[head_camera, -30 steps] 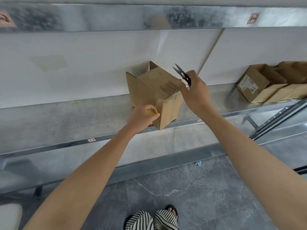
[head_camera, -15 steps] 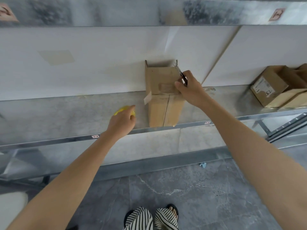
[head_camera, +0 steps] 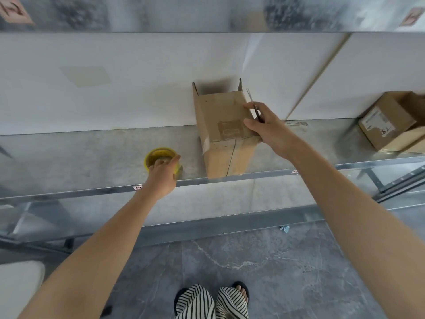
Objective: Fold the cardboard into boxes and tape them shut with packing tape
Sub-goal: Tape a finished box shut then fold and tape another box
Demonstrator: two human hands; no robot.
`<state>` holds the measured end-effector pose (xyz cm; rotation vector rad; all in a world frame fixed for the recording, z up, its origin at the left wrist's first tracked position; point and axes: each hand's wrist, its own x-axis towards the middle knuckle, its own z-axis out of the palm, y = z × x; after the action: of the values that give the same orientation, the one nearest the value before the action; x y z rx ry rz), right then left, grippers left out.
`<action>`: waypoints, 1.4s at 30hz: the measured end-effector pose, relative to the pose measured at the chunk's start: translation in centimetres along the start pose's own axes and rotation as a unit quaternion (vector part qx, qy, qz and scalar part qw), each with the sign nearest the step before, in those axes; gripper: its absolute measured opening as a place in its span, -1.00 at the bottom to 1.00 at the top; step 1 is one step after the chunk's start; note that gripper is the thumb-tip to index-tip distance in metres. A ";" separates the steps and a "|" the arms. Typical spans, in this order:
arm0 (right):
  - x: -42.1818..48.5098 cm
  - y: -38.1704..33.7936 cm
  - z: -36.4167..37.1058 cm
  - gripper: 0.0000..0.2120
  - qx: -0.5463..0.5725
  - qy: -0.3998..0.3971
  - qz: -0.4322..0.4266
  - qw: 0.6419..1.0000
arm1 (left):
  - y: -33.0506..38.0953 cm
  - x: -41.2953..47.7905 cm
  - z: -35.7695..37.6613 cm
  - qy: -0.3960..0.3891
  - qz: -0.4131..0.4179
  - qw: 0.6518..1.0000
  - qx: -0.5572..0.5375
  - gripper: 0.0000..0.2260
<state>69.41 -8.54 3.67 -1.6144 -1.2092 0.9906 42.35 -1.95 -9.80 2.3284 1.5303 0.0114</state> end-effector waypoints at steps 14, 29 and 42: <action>0.3 -0.2 0.5 -0.71 0.001 0.007 0.001 1.000 | 10.2 -3.2 -6.8 0.032 -0.099 0.755 -0.647 -0.74; 0.3 -0.2 0.6 -0.68 -0.002 0.006 -0.014 1.000 | 14.0 -2.4 -7.2 0.140 0.027 0.774 -0.617 -0.42; 0.9 2.2 0.0 -0.80 0.145 0.065 0.047 0.986 | 16.2 -0.4 -3.9 0.339 -0.046 0.782 -0.520 -0.66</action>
<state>70.20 -8.03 1.45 -1.4895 -0.8635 1.0501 55.80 -6.94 -1.31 1.3404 1.3224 1.4163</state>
